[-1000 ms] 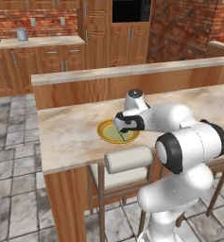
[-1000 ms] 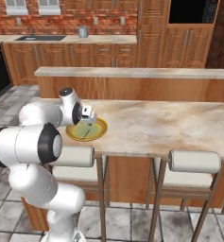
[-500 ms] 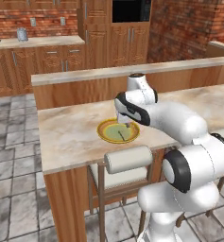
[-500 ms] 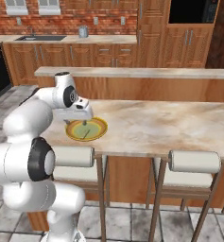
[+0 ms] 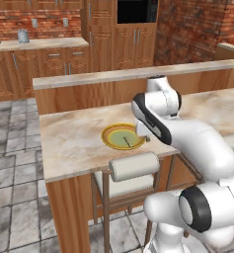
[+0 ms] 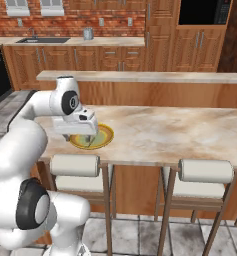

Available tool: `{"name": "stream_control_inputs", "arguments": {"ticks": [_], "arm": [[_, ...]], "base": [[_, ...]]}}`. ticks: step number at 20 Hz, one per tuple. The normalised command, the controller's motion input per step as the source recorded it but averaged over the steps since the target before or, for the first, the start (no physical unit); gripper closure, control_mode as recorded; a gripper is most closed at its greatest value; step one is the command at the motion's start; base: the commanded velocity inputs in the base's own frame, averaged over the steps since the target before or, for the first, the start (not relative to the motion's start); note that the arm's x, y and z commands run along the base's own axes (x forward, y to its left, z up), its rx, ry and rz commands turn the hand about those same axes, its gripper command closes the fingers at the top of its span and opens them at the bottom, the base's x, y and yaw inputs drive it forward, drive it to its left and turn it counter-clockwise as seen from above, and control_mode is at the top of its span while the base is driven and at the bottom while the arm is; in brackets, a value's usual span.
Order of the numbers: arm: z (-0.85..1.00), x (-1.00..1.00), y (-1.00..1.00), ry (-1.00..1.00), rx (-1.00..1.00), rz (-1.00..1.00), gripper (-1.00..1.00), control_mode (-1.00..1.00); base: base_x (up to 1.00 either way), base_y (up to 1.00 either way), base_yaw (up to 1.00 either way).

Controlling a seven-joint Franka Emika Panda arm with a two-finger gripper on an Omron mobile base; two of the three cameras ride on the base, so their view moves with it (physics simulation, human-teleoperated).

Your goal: Retrieve the butter from the fridge and place it on a plate on the dining table. Then retrieve the butter knife by the fridge and place it near the plate.

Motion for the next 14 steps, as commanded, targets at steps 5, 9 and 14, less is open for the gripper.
{"name": "stream_control_inputs", "arguments": {"ticks": [5, 9, 14], "arm": [[0.43, -1.00, -0.07, -0.02, 0.07, 0.00, -1.00, -1.00], [0.13, -1.00, 0.00, -0.12, 0.08, 0.03, -1.00, -1.00], [0.04, -0.87, 0.04, -0.07, -0.03, 0.00, -1.00, -1.00]], "base": [[0.00, 0.00, 0.00], [0.00, 0.00, 0.00], [0.00, 0.00, 0.00]]}}
